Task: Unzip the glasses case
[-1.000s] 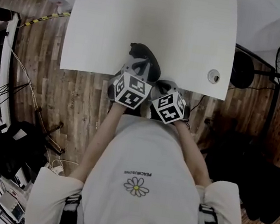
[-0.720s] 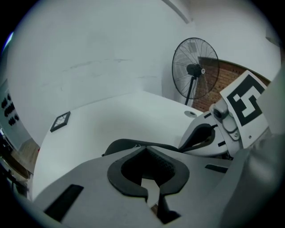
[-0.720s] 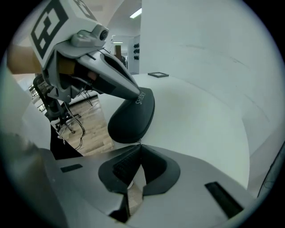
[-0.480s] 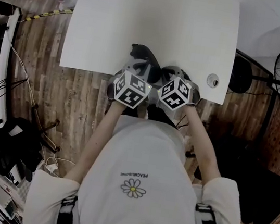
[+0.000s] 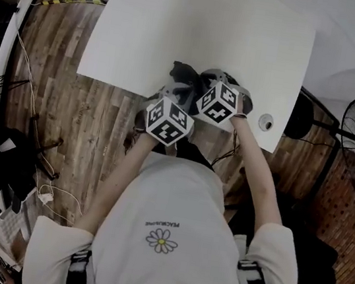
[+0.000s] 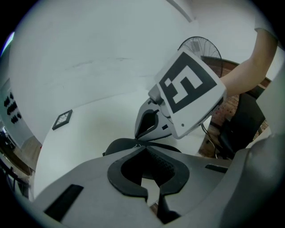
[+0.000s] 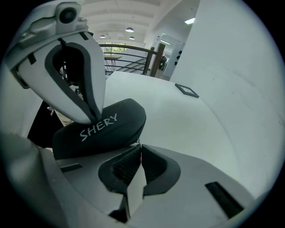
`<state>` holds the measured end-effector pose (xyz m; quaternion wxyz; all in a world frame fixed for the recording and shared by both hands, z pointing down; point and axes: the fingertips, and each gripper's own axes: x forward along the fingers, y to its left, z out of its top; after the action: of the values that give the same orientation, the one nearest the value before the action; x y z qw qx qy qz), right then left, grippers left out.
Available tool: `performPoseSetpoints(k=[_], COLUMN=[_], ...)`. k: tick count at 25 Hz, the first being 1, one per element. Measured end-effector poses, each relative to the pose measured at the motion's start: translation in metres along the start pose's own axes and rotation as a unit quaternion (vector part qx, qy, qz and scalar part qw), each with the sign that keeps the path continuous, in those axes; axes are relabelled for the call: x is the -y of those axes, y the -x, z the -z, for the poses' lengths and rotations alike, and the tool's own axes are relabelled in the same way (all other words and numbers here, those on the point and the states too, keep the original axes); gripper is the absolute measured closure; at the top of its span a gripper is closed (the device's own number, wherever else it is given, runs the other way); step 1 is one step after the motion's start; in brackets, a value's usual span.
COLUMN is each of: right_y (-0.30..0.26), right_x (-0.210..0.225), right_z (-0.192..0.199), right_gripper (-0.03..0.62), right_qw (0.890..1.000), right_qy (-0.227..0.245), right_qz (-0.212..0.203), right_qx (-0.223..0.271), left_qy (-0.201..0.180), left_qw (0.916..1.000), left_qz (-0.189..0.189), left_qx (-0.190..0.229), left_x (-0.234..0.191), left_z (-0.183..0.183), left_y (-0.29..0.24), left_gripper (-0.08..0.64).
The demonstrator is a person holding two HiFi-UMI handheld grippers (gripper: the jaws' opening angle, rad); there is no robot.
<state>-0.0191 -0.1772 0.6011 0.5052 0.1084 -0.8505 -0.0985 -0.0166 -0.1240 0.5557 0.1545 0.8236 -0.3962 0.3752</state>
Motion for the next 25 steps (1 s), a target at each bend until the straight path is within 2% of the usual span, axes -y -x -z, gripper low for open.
performPoseSetpoints(k=[3,5,6,7,8,9,10,11,14,17,22,25], right_y=[-0.004,-0.001,0.004,0.010,0.016,0.023,0.028,0.033,0.036,0.036,0.038,0.040], right_x=[0.009,0.029,0.043,0.058,0.068,0.073,0.070,0.061,0.017,-0.018,-0.034,-0.035], right_z=[-0.005,0.001,0.008,0.017,0.028,0.039,0.047,0.053,0.054,0.047,0.041,0.042], right_gripper=[0.583,0.584,0.584,0.584,0.584,0.584,0.584,0.584,0.584,0.584,0.584,0.584], right_qw=[1.000,0.998,0.992,0.980,0.964,0.948,0.938,0.936,0.943,0.938,0.929,0.927], right_qy=[0.002,-0.052,-0.107,-0.174,-0.238,-0.287,-0.313,-0.320,-0.312,-0.334,-0.357,-0.361], right_qz=[0.004,0.040,0.067,0.094,0.119,0.136,0.145,0.144,0.113,0.093,0.098,0.099], right_qx=[0.003,0.004,0.005,0.007,0.010,0.012,0.011,0.007,-0.002,0.004,0.014,0.013], left_qy=[-0.009,-0.019,-0.021,-0.021,-0.020,-0.019,-0.017,-0.016,-0.028,-0.054,-0.106,-0.108], left_qw=[0.9998,0.9993,0.9992,0.9991,0.9990,0.9989,0.9988,0.9988,0.9987,0.9978,0.9935,0.9932], left_qz=[-0.005,-0.016,-0.020,-0.026,-0.033,-0.040,-0.045,-0.046,-0.040,-0.033,-0.040,-0.039], left_qx=[-0.019,-0.027,-0.028,-0.026,-0.022,-0.016,-0.009,0.000,0.017,0.019,0.010,0.020], left_x=[-0.004,-0.013,-0.018,-0.024,-0.029,-0.033,-0.035,-0.035,-0.029,-0.023,-0.020,-0.021], left_z=[-0.002,-0.006,-0.008,-0.010,-0.013,-0.017,-0.022,-0.028,-0.046,-0.056,-0.056,-0.055], left_y=[-0.003,-0.006,-0.007,-0.006,-0.003,0.000,0.002,0.002,-0.005,-0.017,-0.037,-0.042], left_gripper=[0.546,0.546,0.546,0.546,0.546,0.546,0.546,0.546,0.546,0.546,0.546,0.546])
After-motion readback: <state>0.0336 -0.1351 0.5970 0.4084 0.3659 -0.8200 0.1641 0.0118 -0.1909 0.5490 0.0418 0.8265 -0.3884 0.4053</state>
